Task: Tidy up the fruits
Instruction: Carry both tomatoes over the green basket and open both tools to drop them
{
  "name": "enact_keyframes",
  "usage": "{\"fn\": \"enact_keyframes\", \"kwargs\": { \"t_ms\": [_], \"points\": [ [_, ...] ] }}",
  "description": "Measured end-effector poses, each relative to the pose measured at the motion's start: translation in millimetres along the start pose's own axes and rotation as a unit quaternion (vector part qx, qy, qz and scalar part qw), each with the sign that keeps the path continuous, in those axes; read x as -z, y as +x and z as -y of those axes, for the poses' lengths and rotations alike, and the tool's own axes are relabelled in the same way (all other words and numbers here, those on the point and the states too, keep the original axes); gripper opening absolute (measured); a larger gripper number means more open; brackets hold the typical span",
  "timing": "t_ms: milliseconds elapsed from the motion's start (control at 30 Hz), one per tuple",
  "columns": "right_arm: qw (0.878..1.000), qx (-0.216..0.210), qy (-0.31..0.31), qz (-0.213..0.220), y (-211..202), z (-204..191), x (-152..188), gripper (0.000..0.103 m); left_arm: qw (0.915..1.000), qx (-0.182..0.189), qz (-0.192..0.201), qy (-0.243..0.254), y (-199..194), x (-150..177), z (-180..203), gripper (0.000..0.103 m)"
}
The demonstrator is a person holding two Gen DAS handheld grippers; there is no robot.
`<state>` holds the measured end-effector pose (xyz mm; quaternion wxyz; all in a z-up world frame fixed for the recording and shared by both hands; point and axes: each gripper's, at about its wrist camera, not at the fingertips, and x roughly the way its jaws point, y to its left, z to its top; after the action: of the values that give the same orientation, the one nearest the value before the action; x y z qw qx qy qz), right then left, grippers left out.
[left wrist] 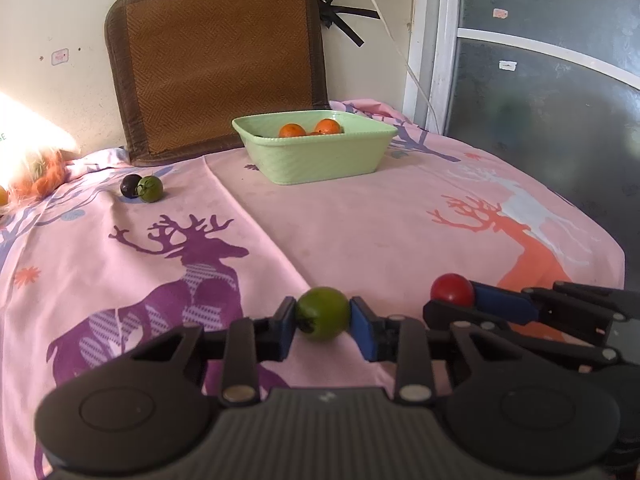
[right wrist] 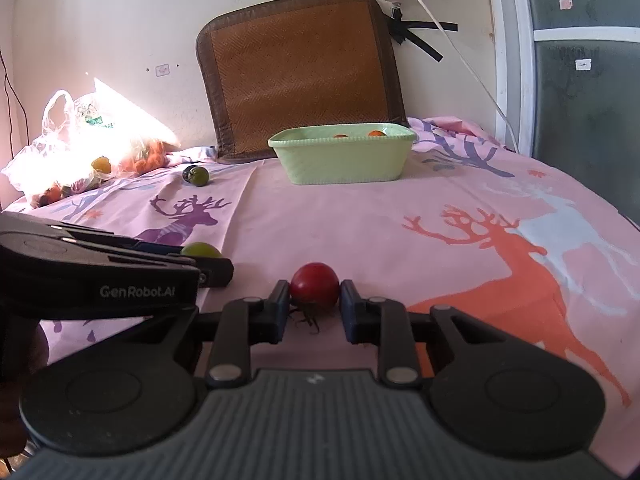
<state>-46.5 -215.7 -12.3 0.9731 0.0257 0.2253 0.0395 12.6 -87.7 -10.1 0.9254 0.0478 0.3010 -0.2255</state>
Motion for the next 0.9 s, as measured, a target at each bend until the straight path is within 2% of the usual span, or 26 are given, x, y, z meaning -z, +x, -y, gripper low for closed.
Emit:
{"fn": "enact_keyframes", "kwargs": {
  "t_ms": [300,567,767,900],
  "points": [
    [1.0,-0.012,0.012,0.008,8.4,6.6,-8.8,0.029,0.9992,0.036,0.001,-0.021,4.3,-21.5,-9.3,0.029],
    [0.999,-0.013,0.031,0.02,30.4,25.2,-34.4,0.029,0.992,0.1,-0.002,-0.078,24.5,-70.4,-44.3,0.029],
    [0.998,-0.019,0.024,0.051,68.3,43.0,-83.6,0.029,0.9907,0.102,0.008,-0.09,66.3,-129.5,-57.6,0.029],
    [0.998,-0.017,0.021,0.054,105.9,51.9,-113.3,0.029,0.9938,0.068,0.015,-0.086,102.8,-166.0,-63.3,0.029]
  ]
}}
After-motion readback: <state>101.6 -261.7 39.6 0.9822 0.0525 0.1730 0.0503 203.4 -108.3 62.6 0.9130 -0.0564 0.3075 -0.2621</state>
